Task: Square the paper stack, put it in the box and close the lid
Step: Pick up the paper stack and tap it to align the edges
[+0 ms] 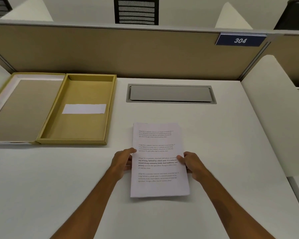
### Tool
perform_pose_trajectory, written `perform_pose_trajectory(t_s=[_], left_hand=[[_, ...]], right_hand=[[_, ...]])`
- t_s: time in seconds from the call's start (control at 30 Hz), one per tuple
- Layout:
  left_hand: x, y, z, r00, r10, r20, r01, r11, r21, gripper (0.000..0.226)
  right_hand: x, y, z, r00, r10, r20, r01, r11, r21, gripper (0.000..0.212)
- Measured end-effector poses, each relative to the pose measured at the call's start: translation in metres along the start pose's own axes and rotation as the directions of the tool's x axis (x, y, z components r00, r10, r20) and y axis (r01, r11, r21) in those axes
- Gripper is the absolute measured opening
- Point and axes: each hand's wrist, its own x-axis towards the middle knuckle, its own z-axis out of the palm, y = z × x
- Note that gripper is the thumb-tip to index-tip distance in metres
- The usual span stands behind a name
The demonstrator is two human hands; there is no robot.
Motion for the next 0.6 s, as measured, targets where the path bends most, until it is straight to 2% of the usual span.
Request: perform_pose_trajectory(t_s=[0.1, 0.23, 0.4, 0.5, 0.6], left_hand=[[0.006, 0.001, -0.002, 1.000, 0.019, 0.009, -0.019, 0.998, 0.053, 0.038], [0.009, 0.006, -0.003, 0.999, 0.042, 0.035, -0.047, 0.985, 0.167, 0.027], [0.003, 0.018, -0.005, 0.994, 0.101, 0.050, -0.110, 0.965, 0.236, 0.025], [-0.011, 0.028, -0.007, 0.983, 0.184, 0.025, -0.184, 0.950, 0.252, 0.025], [-0.035, 0.037, -0.012, 0.950, 0.314, 0.009, -0.307, 0.922, 0.236, 0.022]], right_hand=[[-0.002, 0.001, -0.001, 0.999, -0.022, 0.027, 0.021, 1.000, 0.012, 0.023], [-0.007, -0.006, -0.010, 0.994, -0.042, 0.101, 0.036, 0.997, 0.062, 0.025], [-0.011, -0.018, -0.012, 0.988, -0.073, 0.134, 0.073, 0.997, 0.003, 0.025], [-0.022, -0.026, -0.013, 0.980, -0.168, 0.107, 0.171, 0.985, -0.020, 0.026], [-0.043, -0.029, -0.014, 0.932, -0.361, 0.034, 0.362, 0.932, -0.022, 0.032]])
